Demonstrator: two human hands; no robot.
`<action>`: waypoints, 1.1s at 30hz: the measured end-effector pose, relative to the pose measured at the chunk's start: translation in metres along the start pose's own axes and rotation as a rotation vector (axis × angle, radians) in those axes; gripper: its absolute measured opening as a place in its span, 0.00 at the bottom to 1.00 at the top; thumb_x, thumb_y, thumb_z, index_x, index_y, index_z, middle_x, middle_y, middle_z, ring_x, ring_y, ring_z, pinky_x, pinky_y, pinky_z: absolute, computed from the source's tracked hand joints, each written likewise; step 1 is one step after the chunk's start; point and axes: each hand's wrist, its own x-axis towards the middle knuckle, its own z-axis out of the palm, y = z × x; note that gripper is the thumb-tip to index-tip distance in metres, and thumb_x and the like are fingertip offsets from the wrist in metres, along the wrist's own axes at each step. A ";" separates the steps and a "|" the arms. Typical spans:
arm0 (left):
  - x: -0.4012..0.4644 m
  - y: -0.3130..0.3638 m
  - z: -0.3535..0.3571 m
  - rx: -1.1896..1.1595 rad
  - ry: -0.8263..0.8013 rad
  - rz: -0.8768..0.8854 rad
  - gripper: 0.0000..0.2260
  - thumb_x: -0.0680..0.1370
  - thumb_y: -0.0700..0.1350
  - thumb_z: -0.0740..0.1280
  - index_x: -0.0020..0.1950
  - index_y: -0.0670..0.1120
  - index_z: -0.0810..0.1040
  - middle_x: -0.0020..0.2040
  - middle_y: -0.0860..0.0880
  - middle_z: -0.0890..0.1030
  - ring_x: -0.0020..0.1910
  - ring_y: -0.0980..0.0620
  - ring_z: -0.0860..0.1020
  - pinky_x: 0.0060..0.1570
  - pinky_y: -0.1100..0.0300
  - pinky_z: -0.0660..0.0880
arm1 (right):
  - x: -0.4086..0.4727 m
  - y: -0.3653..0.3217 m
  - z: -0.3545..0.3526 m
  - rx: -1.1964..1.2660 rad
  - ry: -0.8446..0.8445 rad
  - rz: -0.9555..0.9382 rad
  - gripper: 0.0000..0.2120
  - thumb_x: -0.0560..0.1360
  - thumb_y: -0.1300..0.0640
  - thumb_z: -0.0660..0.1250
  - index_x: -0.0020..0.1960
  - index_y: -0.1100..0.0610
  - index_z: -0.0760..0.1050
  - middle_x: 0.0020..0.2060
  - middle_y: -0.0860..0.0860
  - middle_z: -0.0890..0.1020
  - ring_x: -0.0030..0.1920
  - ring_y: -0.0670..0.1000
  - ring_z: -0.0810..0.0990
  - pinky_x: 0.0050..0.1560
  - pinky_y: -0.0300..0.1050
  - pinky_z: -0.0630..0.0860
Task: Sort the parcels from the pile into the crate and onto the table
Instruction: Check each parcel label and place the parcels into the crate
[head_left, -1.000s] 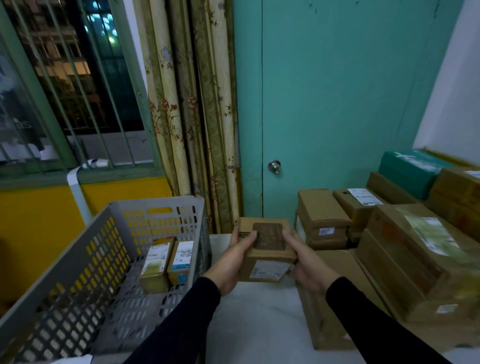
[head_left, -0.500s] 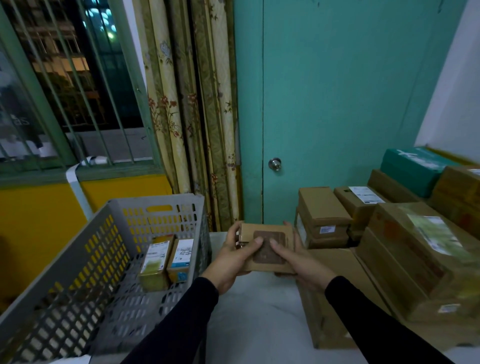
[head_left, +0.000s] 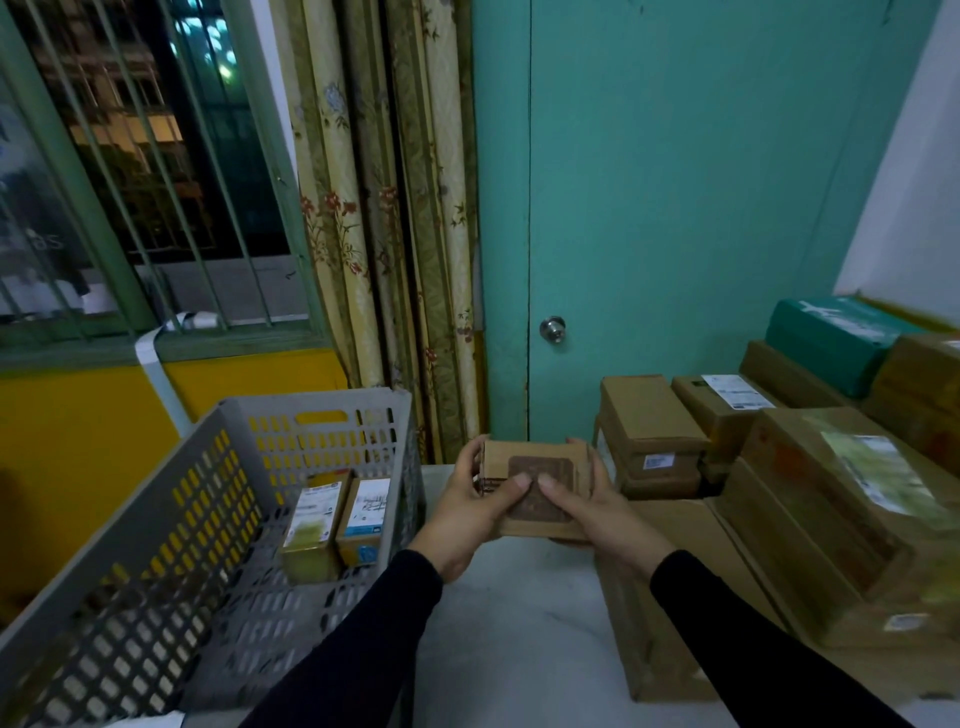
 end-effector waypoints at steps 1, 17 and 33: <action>0.000 0.000 0.001 -0.009 0.003 0.008 0.31 0.78 0.40 0.72 0.76 0.55 0.64 0.66 0.43 0.78 0.62 0.43 0.80 0.53 0.52 0.82 | 0.000 -0.001 0.000 -0.009 0.003 -0.012 0.35 0.78 0.54 0.71 0.77 0.44 0.55 0.59 0.45 0.79 0.57 0.47 0.81 0.50 0.39 0.81; 0.009 -0.001 -0.015 -0.183 0.027 -0.319 0.28 0.73 0.65 0.71 0.68 0.51 0.79 0.61 0.41 0.84 0.64 0.39 0.79 0.65 0.40 0.75 | -0.006 -0.009 -0.001 0.199 -0.044 -0.020 0.24 0.76 0.41 0.60 0.69 0.50 0.70 0.62 0.54 0.81 0.56 0.51 0.84 0.50 0.49 0.82; -0.010 0.012 -0.005 -0.029 -0.037 -0.091 0.39 0.75 0.46 0.76 0.80 0.54 0.58 0.64 0.47 0.79 0.59 0.47 0.81 0.59 0.50 0.79 | -0.002 -0.008 -0.002 0.199 -0.046 0.063 0.21 0.81 0.64 0.62 0.67 0.41 0.67 0.56 0.52 0.83 0.51 0.51 0.85 0.43 0.45 0.82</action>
